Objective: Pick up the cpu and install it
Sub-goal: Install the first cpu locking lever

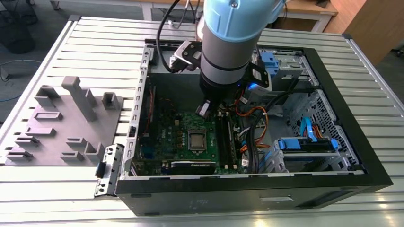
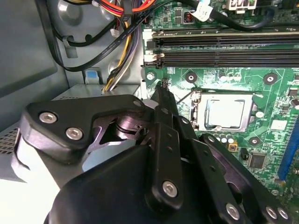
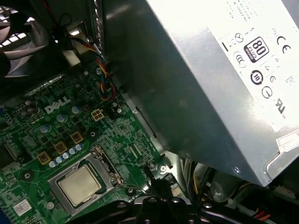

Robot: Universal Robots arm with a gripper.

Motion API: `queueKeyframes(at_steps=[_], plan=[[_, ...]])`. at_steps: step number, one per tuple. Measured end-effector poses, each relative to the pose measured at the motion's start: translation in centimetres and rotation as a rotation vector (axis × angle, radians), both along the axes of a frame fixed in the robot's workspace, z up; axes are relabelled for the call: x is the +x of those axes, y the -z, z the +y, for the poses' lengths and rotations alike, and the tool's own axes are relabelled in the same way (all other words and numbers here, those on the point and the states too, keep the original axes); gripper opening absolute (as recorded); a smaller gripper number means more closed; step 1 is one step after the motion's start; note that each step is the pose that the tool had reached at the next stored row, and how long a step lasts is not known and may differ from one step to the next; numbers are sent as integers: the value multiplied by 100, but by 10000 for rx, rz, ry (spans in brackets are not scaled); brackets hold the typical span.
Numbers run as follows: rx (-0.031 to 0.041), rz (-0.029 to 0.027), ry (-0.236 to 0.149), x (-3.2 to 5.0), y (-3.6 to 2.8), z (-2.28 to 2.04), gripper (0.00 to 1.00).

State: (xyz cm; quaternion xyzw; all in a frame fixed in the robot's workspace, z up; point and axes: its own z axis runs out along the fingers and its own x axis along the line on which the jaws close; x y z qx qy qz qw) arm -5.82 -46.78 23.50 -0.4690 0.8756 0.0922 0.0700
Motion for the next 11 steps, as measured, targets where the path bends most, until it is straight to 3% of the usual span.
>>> queueKeyframes(at_steps=[7,11], plan=[[-40,116,1,0,-1,-82,11],[-41,192,0,0,-1,-166,11]])
